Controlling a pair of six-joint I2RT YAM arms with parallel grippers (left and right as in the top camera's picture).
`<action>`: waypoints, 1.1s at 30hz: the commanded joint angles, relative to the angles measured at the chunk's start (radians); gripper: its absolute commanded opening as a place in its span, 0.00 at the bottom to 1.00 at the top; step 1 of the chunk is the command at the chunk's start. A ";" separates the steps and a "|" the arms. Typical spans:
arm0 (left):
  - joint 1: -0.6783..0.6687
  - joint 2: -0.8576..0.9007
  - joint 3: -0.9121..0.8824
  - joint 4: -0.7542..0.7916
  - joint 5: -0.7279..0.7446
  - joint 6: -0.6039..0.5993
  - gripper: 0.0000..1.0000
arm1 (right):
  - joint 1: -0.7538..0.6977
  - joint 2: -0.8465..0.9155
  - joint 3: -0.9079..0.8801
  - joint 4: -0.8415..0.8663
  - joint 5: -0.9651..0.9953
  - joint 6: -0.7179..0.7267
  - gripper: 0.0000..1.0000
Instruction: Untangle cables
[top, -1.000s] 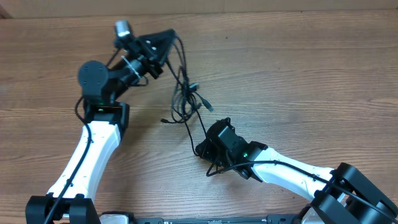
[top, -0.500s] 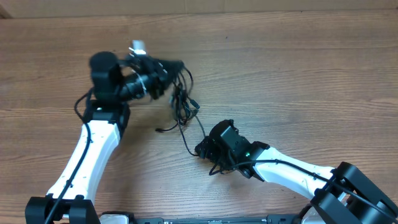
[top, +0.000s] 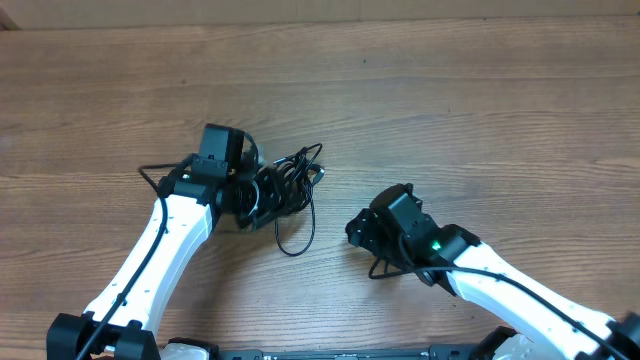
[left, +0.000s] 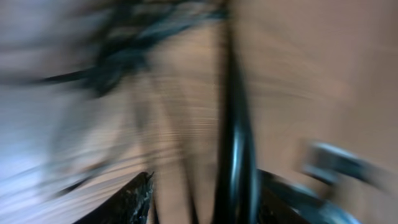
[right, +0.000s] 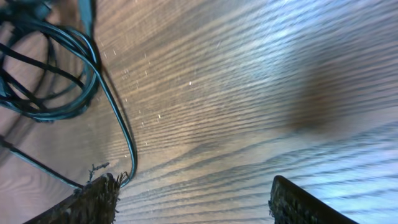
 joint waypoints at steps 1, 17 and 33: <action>-0.003 -0.008 0.003 -0.085 -0.374 -0.093 0.46 | 0.001 -0.045 -0.003 -0.013 0.087 -0.017 0.77; -0.003 0.024 -0.273 0.035 -0.393 -0.312 0.04 | 0.001 -0.043 -0.004 -0.012 0.100 -0.018 0.84; 0.015 -0.001 0.151 -0.199 -0.378 0.081 0.85 | 0.001 -0.037 -0.004 -0.017 0.169 -0.018 0.92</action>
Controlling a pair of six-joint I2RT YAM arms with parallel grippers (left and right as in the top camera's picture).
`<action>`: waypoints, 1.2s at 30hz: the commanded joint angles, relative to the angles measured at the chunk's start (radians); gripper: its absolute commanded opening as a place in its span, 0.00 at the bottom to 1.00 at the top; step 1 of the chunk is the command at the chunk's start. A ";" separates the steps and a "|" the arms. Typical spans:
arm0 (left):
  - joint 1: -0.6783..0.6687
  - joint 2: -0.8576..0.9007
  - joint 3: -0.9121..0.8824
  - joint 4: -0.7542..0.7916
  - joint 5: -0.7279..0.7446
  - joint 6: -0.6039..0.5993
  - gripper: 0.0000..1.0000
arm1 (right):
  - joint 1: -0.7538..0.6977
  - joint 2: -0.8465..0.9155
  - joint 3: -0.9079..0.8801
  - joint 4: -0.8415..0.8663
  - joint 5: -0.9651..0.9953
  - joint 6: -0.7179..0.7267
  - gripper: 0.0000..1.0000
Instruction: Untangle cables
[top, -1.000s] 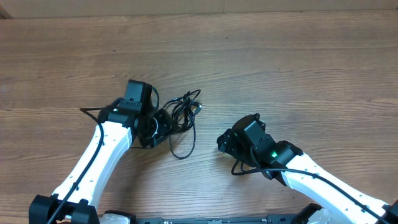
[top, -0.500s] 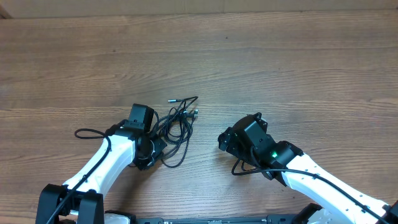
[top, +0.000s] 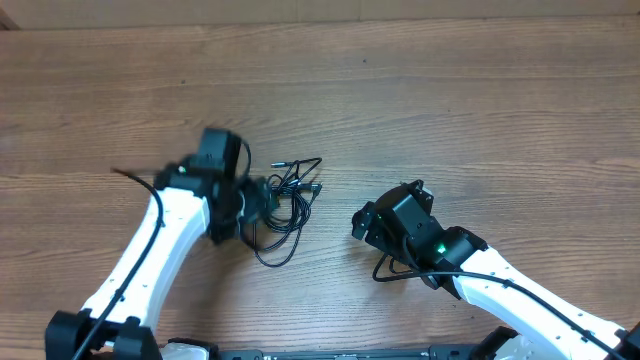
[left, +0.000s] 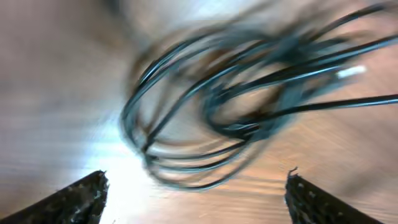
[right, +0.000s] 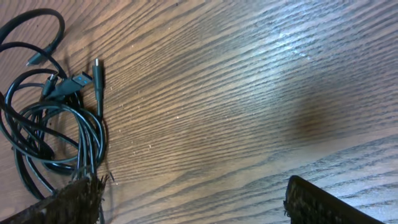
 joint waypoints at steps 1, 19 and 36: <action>-0.001 -0.021 0.109 0.017 -0.032 0.112 0.83 | 0.001 -0.002 -0.004 0.002 0.047 -0.007 0.93; -0.021 -0.018 0.005 0.081 -0.179 0.186 0.34 | 0.001 0.082 -0.004 0.020 0.068 -0.007 1.00; -0.026 -0.017 -0.237 0.395 -0.130 0.278 0.36 | 0.001 0.108 -0.004 0.037 0.069 -0.007 1.00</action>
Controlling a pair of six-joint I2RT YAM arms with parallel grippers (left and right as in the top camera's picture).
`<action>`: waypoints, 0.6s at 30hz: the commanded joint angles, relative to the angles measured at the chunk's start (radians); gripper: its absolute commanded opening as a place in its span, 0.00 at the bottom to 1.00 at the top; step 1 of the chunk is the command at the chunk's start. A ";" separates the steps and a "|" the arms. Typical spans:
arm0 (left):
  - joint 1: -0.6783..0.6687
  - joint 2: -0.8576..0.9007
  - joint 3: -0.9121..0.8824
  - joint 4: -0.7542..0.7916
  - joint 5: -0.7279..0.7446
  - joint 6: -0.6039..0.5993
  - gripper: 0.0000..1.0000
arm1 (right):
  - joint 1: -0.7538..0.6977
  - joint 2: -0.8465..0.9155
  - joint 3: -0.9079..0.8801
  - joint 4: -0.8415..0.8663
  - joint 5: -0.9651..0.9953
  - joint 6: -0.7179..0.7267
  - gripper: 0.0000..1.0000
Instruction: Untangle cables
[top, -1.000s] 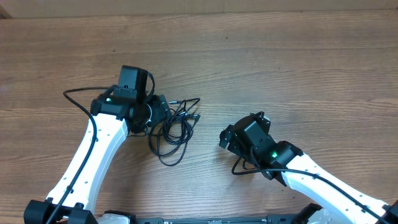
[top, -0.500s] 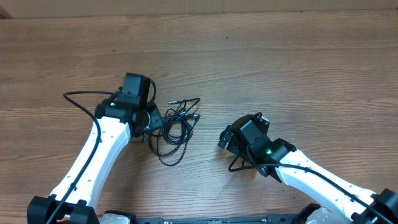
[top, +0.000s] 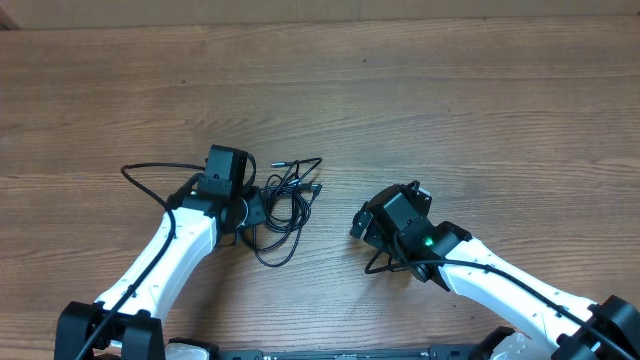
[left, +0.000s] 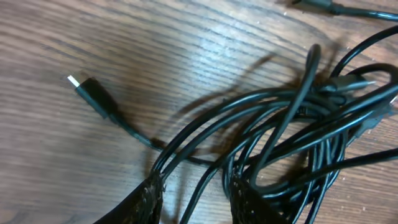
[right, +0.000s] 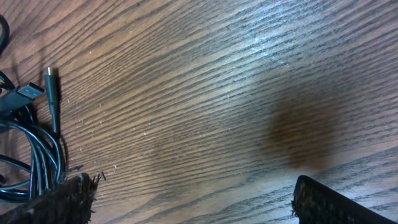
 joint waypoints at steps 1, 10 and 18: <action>-0.005 -0.006 -0.024 0.035 0.035 0.044 0.36 | 0.001 0.004 -0.004 0.010 0.020 -0.007 1.00; -0.009 0.050 -0.035 0.104 0.054 0.045 0.27 | 0.001 0.005 -0.004 0.011 0.020 -0.007 1.00; -0.009 0.166 -0.035 0.136 0.186 0.046 0.05 | 0.001 0.005 -0.004 0.009 0.019 -0.007 1.00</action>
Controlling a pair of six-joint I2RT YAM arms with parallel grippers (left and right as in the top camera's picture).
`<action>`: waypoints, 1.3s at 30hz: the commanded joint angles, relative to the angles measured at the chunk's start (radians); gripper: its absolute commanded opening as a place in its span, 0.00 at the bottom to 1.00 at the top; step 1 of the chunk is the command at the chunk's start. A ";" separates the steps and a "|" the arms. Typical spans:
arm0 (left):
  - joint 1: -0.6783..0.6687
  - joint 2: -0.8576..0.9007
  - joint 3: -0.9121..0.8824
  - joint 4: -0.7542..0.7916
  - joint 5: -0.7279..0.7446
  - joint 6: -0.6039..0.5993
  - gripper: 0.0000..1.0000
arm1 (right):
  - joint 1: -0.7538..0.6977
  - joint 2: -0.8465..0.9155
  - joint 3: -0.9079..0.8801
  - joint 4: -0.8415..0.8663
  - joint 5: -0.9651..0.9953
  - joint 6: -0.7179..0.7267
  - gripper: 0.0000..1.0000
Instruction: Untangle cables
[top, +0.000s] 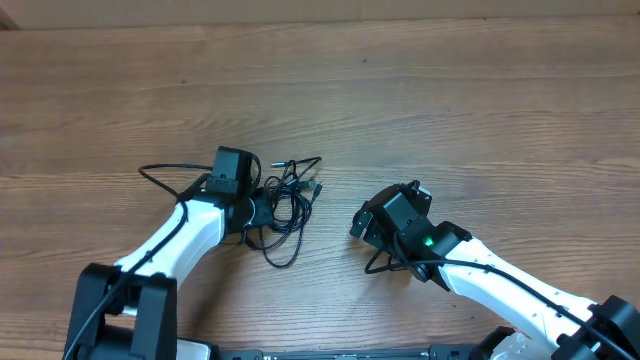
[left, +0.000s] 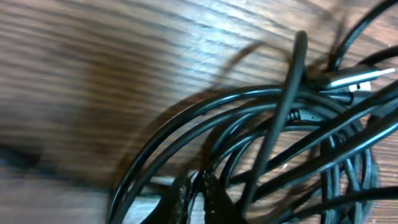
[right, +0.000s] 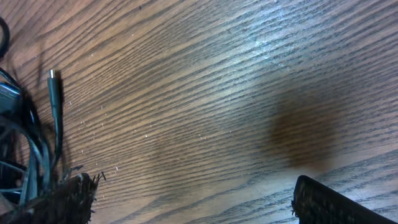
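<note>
A knot of thin black cables (top: 288, 195) lies left of the table's centre, with one loop (top: 283, 255) trailing toward the front. My left gripper (top: 262, 210) sits at the knot's left edge. In the left wrist view its jaws (left: 194, 186) are nearly together with a thin strand of the cables (left: 292, 124) pinched between them. My right gripper (top: 358, 226) stands open a little right of the knot, low over bare wood (right: 193, 199). A loose plug (right: 53, 93) and a few strands show at its left.
The wooden table (top: 480, 120) stretches behind and to the right of both arms. A thin black wire (top: 160, 178) arcs out beside the left arm, and another (top: 385, 265) beside the right arm.
My left gripper's jaws, narrowly apart around strands before, are now pinched on one strand. The left arm sits slightly further right at the knot. The right gripper has not moved.
At first my left gripper was at the knot, its view blurred, with a cable running between the fingers. Then it stood wide open over the cables, which lay more compact. Later its jaws straddled strands at the knot's left edge, and now they grip one.
</note>
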 joint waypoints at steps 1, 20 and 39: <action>-0.008 0.036 -0.012 0.004 0.083 0.015 0.04 | 0.001 0.005 -0.004 0.003 0.014 -0.007 1.00; -0.008 -0.107 0.054 0.016 0.651 -0.085 0.04 | 0.001 0.005 -0.004 0.007 -0.074 -0.023 1.00; 0.060 -0.108 0.056 -0.032 0.120 -0.261 0.07 | 0.001 0.005 -0.004 0.166 -0.546 -0.509 1.00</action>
